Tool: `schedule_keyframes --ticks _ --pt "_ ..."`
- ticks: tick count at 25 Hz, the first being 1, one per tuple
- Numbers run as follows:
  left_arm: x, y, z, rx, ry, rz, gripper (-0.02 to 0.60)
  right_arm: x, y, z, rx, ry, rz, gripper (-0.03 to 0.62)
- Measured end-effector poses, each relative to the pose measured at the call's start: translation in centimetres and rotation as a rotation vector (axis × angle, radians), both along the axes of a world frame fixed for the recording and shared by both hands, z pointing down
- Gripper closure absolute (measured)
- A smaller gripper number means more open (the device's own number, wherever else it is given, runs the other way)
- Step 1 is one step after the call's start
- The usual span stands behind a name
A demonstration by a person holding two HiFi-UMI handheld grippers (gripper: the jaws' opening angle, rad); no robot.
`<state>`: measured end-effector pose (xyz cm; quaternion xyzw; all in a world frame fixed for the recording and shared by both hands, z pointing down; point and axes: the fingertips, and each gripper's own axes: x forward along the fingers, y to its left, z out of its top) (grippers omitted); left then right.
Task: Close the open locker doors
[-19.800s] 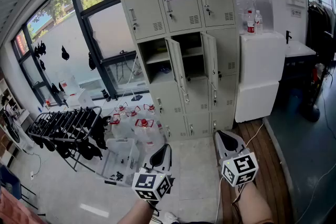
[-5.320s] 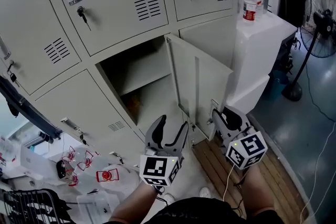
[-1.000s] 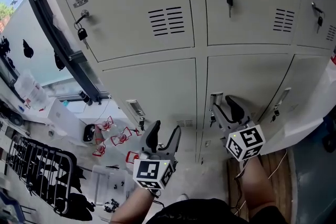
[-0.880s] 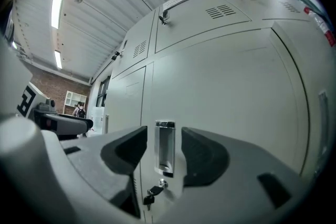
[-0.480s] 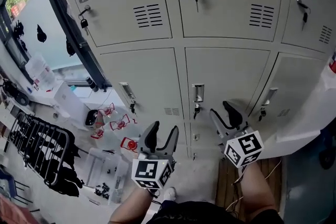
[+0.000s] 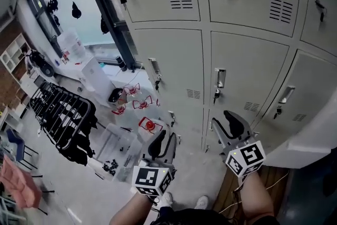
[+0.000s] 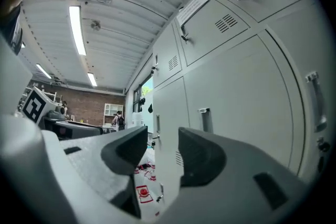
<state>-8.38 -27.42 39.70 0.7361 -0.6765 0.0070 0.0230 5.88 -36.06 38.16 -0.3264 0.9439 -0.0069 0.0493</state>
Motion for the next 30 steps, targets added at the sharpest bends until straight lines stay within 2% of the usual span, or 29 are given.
schedule_keyframes --ticks 4,6,8,14,18,22,26,30 --pt "-3.6 4.6 0.1 -0.002 0.015 -0.069 0.569 -4.3 3.6 0.0 0.003 -0.004 -0.076 0.443" --pt "-5.7 6.9 -0.2 0.008 0.014 -0.094 0.578 -6.6 5.5 -0.3 0.008 -0.007 -0.099 0.490" --pt "-8.0 9.4 -0.4 0.021 0.013 -0.115 0.578 -9.0 7.7 -0.6 0.014 -0.007 -0.114 0.592" --pt "-15.0 16.8 -0.6 0.031 0.028 -0.110 0.580 -15.3 15.6 -1.5 0.047 0.004 -0.100 0.592" --pt "-18.1 20.8 -0.5 0.045 0.043 -0.051 0.580 -17.2 20.8 -1.9 0.068 0.026 -0.026 0.594" --pt "-19.4 23.9 -0.2 0.045 0.061 0.037 0.580 -17.4 25.6 -1.7 0.064 0.047 0.077 0.593" --pt "-17.8 25.9 -0.2 0.048 0.087 0.145 0.580 -15.1 29.9 -1.6 0.051 0.077 0.186 0.593" --pt "-14.1 26.5 -0.5 0.053 0.108 0.266 0.580 -11.1 32.7 -2.1 0.053 0.104 0.303 0.592"
